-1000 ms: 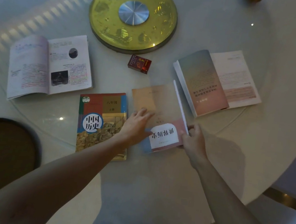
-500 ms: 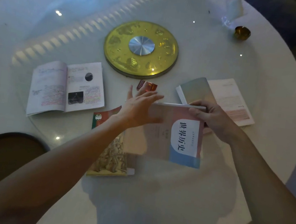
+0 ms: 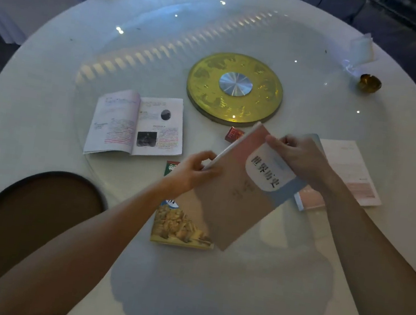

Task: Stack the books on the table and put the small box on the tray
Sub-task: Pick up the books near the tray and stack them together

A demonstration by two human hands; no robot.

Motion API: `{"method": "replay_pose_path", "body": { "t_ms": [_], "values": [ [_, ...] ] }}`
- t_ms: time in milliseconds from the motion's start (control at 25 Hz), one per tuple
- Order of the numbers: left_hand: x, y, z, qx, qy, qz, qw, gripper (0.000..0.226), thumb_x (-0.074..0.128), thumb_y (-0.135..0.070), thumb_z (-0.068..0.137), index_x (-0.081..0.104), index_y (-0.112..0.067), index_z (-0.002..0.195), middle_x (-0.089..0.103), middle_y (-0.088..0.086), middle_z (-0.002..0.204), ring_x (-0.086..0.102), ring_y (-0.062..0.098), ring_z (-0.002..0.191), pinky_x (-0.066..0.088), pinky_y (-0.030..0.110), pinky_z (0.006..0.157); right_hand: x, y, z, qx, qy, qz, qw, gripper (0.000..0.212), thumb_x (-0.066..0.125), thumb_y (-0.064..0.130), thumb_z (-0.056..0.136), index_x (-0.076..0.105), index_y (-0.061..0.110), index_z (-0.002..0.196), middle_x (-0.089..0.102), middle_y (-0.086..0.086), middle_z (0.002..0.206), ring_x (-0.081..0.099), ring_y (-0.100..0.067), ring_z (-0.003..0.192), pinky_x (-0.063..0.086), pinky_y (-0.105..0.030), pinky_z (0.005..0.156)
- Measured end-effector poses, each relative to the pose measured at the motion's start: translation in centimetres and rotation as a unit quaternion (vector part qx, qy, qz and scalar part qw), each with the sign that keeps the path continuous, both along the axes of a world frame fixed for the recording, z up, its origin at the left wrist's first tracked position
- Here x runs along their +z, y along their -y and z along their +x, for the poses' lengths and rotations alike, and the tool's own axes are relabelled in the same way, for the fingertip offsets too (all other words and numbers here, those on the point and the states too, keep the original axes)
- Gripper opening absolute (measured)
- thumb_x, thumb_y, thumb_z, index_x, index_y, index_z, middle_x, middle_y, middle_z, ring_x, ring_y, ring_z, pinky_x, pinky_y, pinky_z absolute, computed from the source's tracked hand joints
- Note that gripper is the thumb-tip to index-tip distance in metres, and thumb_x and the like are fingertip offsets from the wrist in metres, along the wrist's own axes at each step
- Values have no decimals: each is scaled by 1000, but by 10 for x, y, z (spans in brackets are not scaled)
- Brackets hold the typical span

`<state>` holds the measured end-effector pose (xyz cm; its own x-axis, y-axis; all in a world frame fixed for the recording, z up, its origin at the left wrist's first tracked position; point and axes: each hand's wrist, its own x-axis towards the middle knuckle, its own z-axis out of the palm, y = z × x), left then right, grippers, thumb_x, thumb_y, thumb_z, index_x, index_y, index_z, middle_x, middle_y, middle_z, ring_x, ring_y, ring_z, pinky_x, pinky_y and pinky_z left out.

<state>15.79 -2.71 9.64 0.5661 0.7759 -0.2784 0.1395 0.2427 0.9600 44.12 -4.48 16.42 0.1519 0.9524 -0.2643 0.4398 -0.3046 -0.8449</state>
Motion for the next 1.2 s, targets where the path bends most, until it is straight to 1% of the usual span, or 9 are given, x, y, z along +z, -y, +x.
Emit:
{"method": "replay_pose_path", "body": {
  "t_ms": [80,240,360,480,640,760,960,1080,1200],
  "values": [
    [-5,7,-13,61,49,-51,996,23,68,-27,96,62,-11,112,75,23,106,73,40,89,62,50,73,-12,10,4,-49,-10,0,999,56,72,70,78,75,16,93,77,2,87,72,-15,81,52,-26,69],
    [-13,14,-33,155,50,-111,980,35,68,-29,95,60,-7,122,68,23,121,68,41,108,62,50,76,-58,41,-18,-102,-281,-114,947,44,66,44,96,62,10,124,70,-24,127,68,-42,120,57,-49,99],
    [-23,22,-43,167,72,-164,970,34,67,-28,96,58,-8,121,68,19,121,69,34,100,61,43,70,-87,58,-60,-28,-308,-182,933,40,67,39,97,67,11,126,74,-19,127,71,-36,119,53,-52,106],
    [-33,24,-53,149,79,-192,967,38,64,-27,98,55,-6,128,66,20,125,67,34,104,61,50,81,-111,67,-98,-76,-292,-193,934,49,73,42,92,67,10,128,74,-15,129,71,-30,116,53,-50,107],
    [-45,21,-70,176,56,-216,959,44,66,-28,96,54,-6,132,68,20,126,68,35,107,57,57,91,-134,70,-110,-121,-355,-207,904,34,68,28,98,70,9,127,78,-8,115,73,-25,99,59,-41,89],
    [-61,22,-79,213,9,-235,948,35,69,-31,94,59,-12,123,73,17,118,73,33,103,61,50,81,-143,68,-112,-156,-308,-192,918,21,64,13,99,71,5,117,76,-12,111,73,-21,87,61,-40,77],
    [-100,26,-79,277,-139,-192,931,24,70,-28,93,68,-14,112,74,10,104,72,24,90,57,34,65,-162,65,-131,-158,-147,-198,956,28,65,14,97,67,-12,107,77,-15,98,72,-30,86,58,-61,89],
    [-120,29,-83,236,-252,-128,930,12,70,-23,92,75,-14,99,77,7,96,71,19,80,51,25,56,-171,65,-136,-134,-85,-211,965,26,62,14,96,72,-9,99,79,-22,98,76,-41,94,60,-62,85],
    [-127,32,-85,206,-301,-88,927,11,67,-18,92,76,-19,86,77,1,84,71,18,74,51,26,57,-181,66,-140,-93,-1,-222,971,32,58,16,93,69,-14,97,75,-30,101,74,-42,88,60,-61,82]
  ]
}}
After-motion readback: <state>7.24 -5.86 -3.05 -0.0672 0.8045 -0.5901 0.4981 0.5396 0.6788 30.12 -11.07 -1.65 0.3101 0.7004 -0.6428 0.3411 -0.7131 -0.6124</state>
